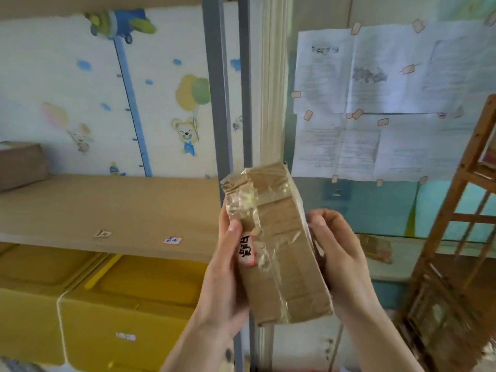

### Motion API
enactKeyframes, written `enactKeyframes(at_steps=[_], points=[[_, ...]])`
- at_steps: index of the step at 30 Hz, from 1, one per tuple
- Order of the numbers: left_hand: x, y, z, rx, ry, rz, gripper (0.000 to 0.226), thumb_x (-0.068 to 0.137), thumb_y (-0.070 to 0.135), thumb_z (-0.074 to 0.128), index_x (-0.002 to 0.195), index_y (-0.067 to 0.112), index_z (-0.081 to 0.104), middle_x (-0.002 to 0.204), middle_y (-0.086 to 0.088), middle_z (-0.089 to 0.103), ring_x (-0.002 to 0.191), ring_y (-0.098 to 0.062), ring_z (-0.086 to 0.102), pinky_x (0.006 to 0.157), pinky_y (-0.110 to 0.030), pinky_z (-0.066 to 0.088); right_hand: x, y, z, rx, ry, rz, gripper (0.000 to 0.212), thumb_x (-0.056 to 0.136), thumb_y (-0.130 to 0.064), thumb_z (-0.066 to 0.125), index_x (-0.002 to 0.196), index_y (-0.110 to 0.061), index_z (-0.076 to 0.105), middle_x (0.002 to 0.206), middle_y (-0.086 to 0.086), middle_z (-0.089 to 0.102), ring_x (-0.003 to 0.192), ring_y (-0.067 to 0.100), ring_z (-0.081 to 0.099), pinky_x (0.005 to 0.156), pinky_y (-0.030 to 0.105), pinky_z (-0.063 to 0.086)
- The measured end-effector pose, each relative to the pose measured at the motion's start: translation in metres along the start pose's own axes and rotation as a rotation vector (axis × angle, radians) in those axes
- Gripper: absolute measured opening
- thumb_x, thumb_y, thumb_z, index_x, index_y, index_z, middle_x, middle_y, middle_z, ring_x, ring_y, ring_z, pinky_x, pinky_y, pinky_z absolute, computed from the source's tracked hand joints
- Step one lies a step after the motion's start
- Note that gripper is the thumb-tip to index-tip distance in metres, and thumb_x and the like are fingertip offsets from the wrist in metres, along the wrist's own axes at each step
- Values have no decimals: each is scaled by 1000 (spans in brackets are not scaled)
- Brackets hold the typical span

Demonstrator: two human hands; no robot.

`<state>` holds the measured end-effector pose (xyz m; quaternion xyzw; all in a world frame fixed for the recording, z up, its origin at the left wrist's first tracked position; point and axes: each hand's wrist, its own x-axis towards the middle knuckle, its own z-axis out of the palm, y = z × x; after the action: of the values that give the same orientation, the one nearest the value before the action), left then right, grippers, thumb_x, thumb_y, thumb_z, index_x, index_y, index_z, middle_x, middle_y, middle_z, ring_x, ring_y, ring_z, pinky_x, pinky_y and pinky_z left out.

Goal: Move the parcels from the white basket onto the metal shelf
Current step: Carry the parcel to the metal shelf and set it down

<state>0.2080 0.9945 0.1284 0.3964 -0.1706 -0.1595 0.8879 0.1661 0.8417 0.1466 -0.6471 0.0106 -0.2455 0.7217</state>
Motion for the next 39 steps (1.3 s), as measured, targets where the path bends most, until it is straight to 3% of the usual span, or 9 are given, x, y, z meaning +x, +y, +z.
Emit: enactKeyframes(at_steps=[4,8,16,19,23,26,29,33,39], points=[[5,18,-22,-80,23,67,99,63,46,88,149,19,47,116,-23,71,86,-34,75,68,-46,62,-14,9,11,2,-278,1,86,71,-81,64,138,-26,62,133,4,72,122,22,69,103,56,49],[7,23,-35,-52,116,188,66,81,42,68,144,31,52,133,-21,65,96,-33,72,69,-47,62,-15,7,24,-107,-509,48,107,59,-65,87,152,-42,40,141,8,65,130,29,63,106,58,49],[-16,93,-102,283,200,345,109,52,61,93,143,19,49,124,-13,73,107,-30,74,81,-48,63,10,-8,66,-201,-661,-142,84,68,-32,75,149,-22,53,151,7,56,141,25,53,111,60,42],[-30,139,-150,599,246,307,88,55,76,82,130,35,63,137,-14,66,125,-34,65,98,-58,55,25,-12,93,-197,-646,-267,69,62,-31,81,130,-31,68,151,-3,54,141,9,51,105,41,50],[-32,172,-169,476,-9,344,63,74,38,89,129,23,61,109,-6,76,97,-21,76,79,-36,65,27,0,143,-46,-426,-213,72,61,-44,90,126,-39,60,124,-15,72,112,8,72,82,34,63],[-7,188,-200,420,77,363,81,75,35,88,141,12,47,112,-11,73,100,-25,75,84,-42,63,37,16,192,-64,-334,-110,82,60,-61,84,132,-38,54,120,-15,71,107,8,73,80,36,66],[25,224,-239,690,157,365,39,96,23,65,133,13,56,111,-1,77,104,-21,74,88,-35,62,68,32,237,-217,-284,-133,80,56,-60,79,126,-27,60,106,-15,72,93,-8,73,68,23,65],[64,263,-287,1210,268,339,19,99,9,61,106,26,66,95,25,78,92,2,73,82,-19,59,112,60,291,-429,-329,-122,77,59,-64,85,125,-29,64,112,-10,73,105,9,72,91,36,62],[76,263,-338,1363,267,217,20,97,19,65,116,22,67,111,16,75,103,5,69,86,-16,58,131,92,316,-613,-400,-90,60,78,-43,84,133,-36,60,124,-10,67,111,6,65,95,28,57]])
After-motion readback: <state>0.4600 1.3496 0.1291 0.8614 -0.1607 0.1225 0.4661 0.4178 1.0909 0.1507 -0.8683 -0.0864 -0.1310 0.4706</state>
